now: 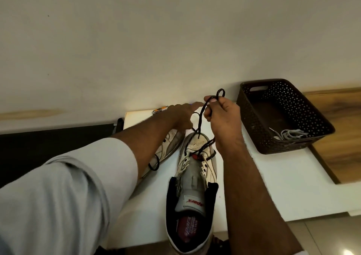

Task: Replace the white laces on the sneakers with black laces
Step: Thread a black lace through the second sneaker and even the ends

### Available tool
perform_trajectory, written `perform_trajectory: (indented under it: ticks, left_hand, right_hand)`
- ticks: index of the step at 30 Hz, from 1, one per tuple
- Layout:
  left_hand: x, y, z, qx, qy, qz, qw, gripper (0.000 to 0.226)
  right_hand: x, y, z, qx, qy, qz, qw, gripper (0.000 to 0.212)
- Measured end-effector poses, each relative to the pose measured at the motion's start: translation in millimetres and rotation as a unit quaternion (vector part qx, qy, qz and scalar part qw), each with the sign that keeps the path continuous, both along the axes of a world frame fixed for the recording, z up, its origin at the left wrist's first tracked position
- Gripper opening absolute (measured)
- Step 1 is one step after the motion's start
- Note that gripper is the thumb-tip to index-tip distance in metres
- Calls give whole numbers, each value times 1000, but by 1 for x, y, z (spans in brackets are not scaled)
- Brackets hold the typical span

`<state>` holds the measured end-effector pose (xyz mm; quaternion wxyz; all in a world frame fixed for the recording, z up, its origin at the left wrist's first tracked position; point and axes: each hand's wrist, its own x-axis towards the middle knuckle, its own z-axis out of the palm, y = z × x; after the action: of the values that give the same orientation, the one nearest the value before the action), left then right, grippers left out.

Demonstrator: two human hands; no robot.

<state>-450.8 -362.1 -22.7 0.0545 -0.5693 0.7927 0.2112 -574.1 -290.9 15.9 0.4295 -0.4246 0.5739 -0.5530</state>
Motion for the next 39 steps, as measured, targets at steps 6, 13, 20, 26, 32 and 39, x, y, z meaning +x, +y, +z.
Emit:
perform_trajectory:
  ticks: [6,13,20,26,32,39]
  left_hand:
    - [-1,62,4,-3,293,176,940,70]
    - [-31,99,-42,64,332,191,921,131]
    - [-46,101,-35,32,314,290,904,64]
    - [-51,108,-28,4,302,302,904,64]
    - [-53,107,-36,2,349,343,872,54]
    - [-55,100,-47,-59,316,301,898,8]
  right_hand:
    - [-10,0,27,-63,-73,20,995,26]
    - [11,17,87,-133,-133,99,977,26]
    - [21,21,134,-117,-80,56,988,30]
    - [10,32,148,-113,-27,52,992,25]
    - [3,33,138,-102,13,72,992,27]
    - [6,22,128,-73,31,63,995,27]
